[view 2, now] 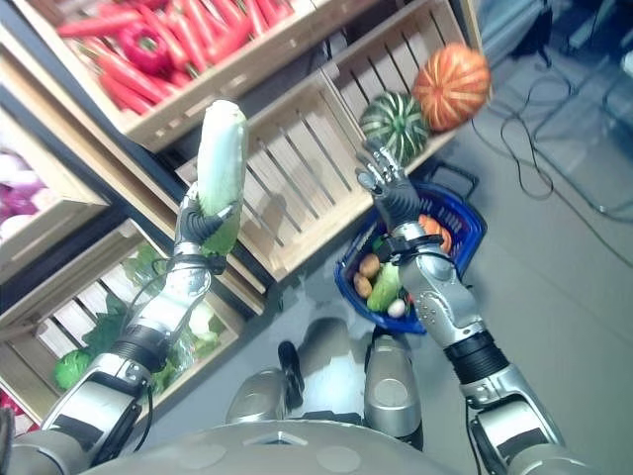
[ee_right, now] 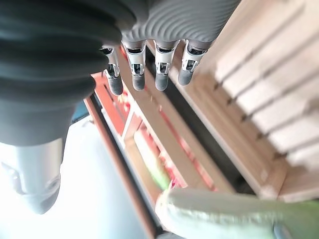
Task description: Pick up fruits and vegetables into the basket
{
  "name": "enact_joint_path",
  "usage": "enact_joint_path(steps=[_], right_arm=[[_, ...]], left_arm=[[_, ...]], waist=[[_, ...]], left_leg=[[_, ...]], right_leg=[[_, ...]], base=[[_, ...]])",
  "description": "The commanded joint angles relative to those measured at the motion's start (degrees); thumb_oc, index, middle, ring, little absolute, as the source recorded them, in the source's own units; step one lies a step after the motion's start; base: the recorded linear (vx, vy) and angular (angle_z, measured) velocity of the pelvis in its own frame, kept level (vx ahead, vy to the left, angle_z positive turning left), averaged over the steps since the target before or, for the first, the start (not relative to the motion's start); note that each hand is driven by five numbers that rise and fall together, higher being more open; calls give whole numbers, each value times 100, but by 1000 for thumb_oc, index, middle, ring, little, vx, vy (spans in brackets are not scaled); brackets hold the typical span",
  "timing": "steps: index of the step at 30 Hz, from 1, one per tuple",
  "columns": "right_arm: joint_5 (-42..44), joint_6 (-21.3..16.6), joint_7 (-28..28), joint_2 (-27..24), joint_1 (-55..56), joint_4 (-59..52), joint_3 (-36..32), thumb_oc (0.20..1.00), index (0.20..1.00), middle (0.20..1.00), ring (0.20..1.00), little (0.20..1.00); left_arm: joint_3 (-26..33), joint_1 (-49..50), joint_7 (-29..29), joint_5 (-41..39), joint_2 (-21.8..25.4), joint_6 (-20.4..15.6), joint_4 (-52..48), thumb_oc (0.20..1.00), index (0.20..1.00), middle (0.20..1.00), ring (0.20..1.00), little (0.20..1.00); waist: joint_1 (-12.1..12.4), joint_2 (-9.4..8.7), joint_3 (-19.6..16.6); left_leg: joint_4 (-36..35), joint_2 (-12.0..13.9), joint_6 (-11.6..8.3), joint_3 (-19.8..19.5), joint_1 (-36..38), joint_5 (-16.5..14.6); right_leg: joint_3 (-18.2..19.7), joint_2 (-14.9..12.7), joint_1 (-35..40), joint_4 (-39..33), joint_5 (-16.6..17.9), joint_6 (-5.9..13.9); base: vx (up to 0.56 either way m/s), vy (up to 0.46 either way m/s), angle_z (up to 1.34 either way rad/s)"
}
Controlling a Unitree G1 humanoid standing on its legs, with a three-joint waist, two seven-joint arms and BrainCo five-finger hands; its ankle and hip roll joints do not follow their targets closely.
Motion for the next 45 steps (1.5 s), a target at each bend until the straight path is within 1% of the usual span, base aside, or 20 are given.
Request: enact_joint_path(steps=[1,3,5,8,10,16,22,26,30,33,37,41,42,45], right_arm=[[378,-132,-140,481,-26,-45,218,1000,1000,1000,1000,1000],[363,-149,-311,573,-32,18,293,1000,1000,1000,1000,1000],[381,-160,-490,640,-44,51,359,1000,1000,1000,1000,1000],[305,-181,-792,788,-126,127,509,1000,1000,1000,1000,1000],[315,-198,-858,826,-167,158,590,1000,1000,1000,1000,1000],[431,-46,-1087,898,-373,303,747,1000,1000,1000,1000,1000],[565,125,-1317,1029,-580,545,887,1000,1000,1000,1000,1000],[761,171,-1330,1123,-686,726,941,1000,1000,1000,1000,1000],[973,195,-1193,1215,-745,804,996,1000,1000,1000,1000,1000],[1165,321,-916,1281,-790,796,1094,1000,1000,1000,1000,1000],[1435,396,-766,1383,-910,833,1280,1000,1000,1000,1000,1000],[1341,244,-892,1422,-971,874,1339,1000,1000,1000,1000,1000],[1181,112,-1070,1428,-1023,928,1309,1000,1000,1000,1000,1000],[1034,-127,-1178,1437,-1113,1023,1206,1000,1000,1000,1000,1000]], left_arm=[[-193,53,141,755,376,-389,-644,200,200,200,200,200],[-251,68,142,1010,382,-393,-785,200,200,200,200,200],[-324,84,82,1139,402,-314,-973,200,200,200,200,200],[-561,24,-83,1472,381,-137,-1252,200,200,200,200,200],[-677,-30,-170,1507,392,27,-1373,200,200,200,200,200],[-1051,-183,-413,1811,409,465,-1569,200,200,200,200,200],[-1386,-348,-413,2168,385,810,-1655,200,200,200,200,200],[-1561,-443,-499,2282,366,909,-1708,200,200,200,200,200],[-1703,-514,-671,2334,333,932,-1730,200,200,200,200,200],[-1856,-573,-808,2556,307,924,-1763,200,200,200,200,200],[-2087,-687,-863,2856,248,977,-1819,200,200,200,200,200],[-2213,-741,-1001,2957,233,1056,-1877,200,200,200,200,200],[-2283,-750,-1086,3010,206,1111,-1900,200,200,200,200,200],[-2376,-738,-1227,3085,192,1155,-1922,200,200,200,200,200]], waist=[[125,-345,-455],[155,-350,-484],[191,-350,-517],[253,-346,-554],[269,-346,-568],[305,-383,-614],[336,-420,-667],[376,-437,-686],[401,-451,-700],[417,-452,-721],[443,-457,-746],[472,-471,-761],[479,-470,-765],[485,-460,-760]], left_leg=[[453,-136,228,3,40,-739],[418,-132,236,-1,120,-760],[391,-131,241,-18,178,-774],[330,-140,249,-49,267,-810],[310,-144,257,-52,306,-835],[259,-155,278,-40,367,-879],[197,-170,289,-35,412,-904],[172,-181,291,-47,426,-919],[145,-186,294,-50,440,-928],[118,-192,291,-55,447,-932],[82,-192,290,-52,470,-934],[61,-188,291,-50,474,-937],[56,-184,287,-53,474,-937],[44,-184,282,-66,471,-938]], right_leg=[[95,-156,838,-1152,283,428],[78,-148,931,-1189,270,436],[66,-135,1005,-1218,260,438],[25,-136,1123,-1290,254,455],[8,-144,1156,-1311,253,471],[0,-154,1223,-1398,274,518],[-23,-164,1273,-1467,276,552],[-56,-174,1312,-1510,279,571],[-84,-187,1330,-1537,285,591],[-91,-202,1335,-1565,294,611],[-130,-223,1358,-1598,304,634],[-166,-239,1369,-1617,310,652],[-185,-248,1374,-1623,315,660],[-207,-253,1374,-1631,313,665]], base=[[76,-29,10],[72,-24,7],[55,-14,6],[25,-5,7],[7,3,12],[0,0,1],[0,0,0],[0,0,0],[-2,1,1],[-3,2,1],[-2,3,4],[-9,-7,5],[-8,-11,3],[-11,-3,4]])
